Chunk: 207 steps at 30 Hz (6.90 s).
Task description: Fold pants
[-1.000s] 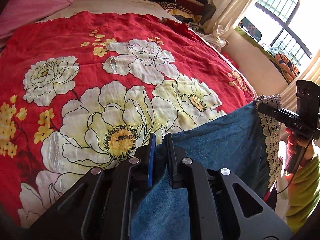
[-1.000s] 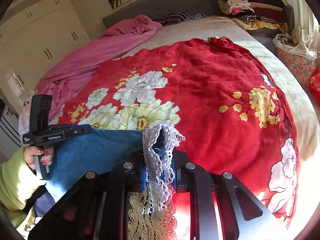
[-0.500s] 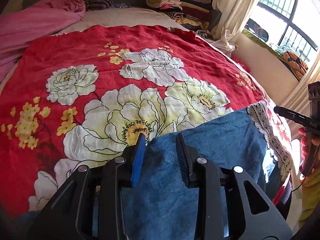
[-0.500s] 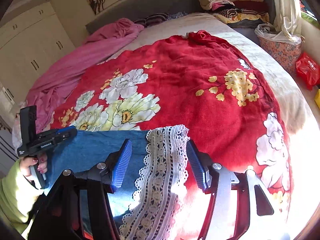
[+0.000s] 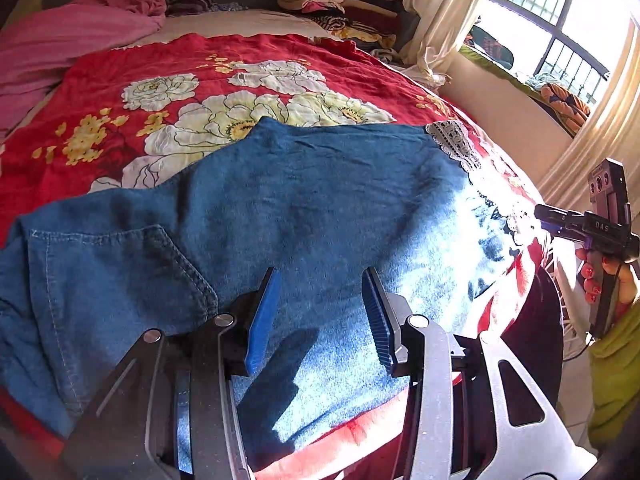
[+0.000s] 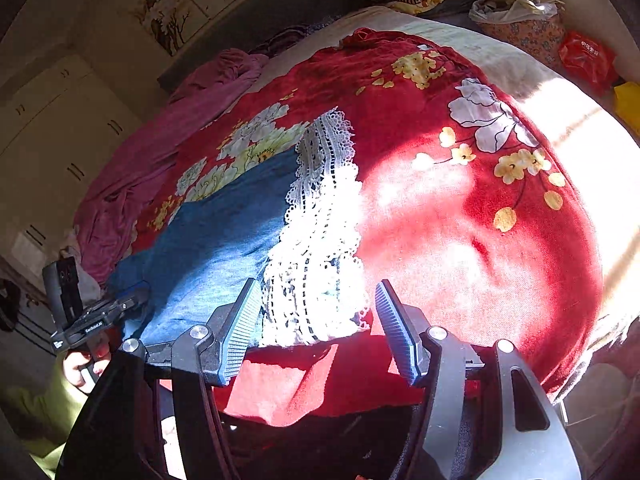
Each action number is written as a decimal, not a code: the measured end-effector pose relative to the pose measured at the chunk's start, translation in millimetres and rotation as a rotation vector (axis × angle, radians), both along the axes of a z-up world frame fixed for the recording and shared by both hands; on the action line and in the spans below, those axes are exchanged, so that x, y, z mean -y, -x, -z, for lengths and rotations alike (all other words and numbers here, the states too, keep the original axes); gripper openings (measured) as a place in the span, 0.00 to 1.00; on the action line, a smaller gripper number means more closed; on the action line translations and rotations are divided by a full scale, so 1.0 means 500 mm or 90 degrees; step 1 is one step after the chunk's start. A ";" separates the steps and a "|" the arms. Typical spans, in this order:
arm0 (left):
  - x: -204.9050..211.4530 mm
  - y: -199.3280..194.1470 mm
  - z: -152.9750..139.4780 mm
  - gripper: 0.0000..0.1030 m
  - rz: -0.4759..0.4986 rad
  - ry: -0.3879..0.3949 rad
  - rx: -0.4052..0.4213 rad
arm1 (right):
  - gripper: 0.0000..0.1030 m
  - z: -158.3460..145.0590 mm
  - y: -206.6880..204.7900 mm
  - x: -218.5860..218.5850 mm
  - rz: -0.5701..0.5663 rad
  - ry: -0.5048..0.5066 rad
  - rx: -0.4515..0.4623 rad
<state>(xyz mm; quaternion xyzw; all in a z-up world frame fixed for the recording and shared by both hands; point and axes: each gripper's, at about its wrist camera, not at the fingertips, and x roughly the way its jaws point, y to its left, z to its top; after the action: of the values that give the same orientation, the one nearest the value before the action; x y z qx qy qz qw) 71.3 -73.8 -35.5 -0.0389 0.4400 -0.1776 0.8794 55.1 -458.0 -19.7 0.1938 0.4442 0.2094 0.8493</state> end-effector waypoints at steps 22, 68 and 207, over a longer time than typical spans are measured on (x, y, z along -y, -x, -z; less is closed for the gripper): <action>-0.069 0.018 0.044 0.34 -0.115 -0.093 -0.016 | 0.22 0.028 0.042 -0.039 -0.033 0.101 -0.001; 0.056 0.038 -0.063 0.91 -0.038 -0.106 0.043 | 0.91 -0.080 0.143 -0.134 0.038 0.209 0.115; -0.165 -0.224 -0.048 0.56 -0.027 0.200 -0.156 | 0.70 -0.029 0.142 -0.601 -0.393 0.194 0.203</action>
<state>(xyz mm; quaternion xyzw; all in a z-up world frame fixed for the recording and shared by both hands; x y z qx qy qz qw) 183.1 8.6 -11.6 -0.2061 0.5098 -0.2193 0.8060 -15.9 -157.4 -5.0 -0.1127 0.3697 0.4149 0.8237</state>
